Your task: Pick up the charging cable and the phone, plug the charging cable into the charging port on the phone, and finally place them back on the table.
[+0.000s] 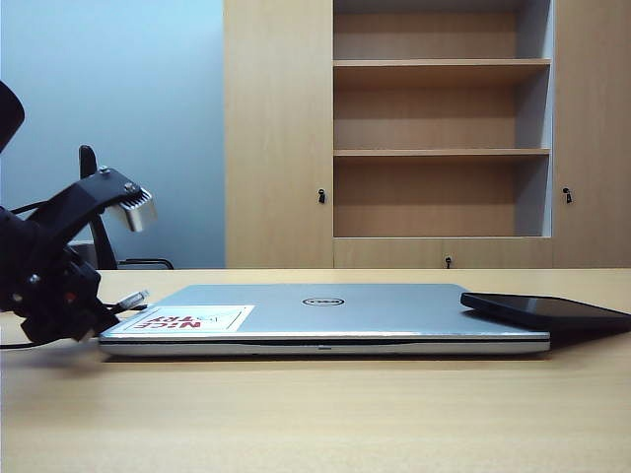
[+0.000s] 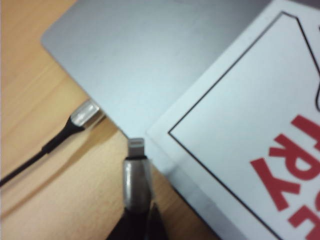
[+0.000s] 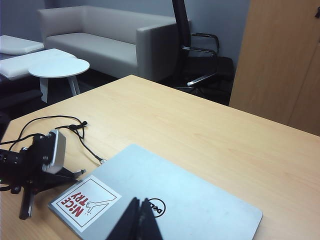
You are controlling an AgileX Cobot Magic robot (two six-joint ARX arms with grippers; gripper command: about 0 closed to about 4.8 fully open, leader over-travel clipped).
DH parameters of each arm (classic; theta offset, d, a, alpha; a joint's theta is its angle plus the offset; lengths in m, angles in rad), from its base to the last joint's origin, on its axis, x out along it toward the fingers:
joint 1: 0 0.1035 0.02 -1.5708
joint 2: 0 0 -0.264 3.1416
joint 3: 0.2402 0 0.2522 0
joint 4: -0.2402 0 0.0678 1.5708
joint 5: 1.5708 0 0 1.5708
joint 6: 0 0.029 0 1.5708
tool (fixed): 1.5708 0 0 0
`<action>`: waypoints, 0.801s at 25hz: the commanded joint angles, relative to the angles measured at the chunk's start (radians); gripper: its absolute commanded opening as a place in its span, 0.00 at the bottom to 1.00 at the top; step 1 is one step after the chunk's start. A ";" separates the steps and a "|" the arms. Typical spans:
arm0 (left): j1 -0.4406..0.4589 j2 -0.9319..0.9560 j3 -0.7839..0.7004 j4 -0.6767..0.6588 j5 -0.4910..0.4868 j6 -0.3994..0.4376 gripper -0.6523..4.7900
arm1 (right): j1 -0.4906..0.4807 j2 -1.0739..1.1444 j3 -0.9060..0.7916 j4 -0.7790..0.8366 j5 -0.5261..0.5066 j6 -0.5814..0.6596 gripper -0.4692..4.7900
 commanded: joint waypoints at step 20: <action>-0.051 -0.519 0.008 -0.389 0.000 -0.540 0.11 | -0.315 0.005 0.004 -0.188 -0.103 0.279 0.09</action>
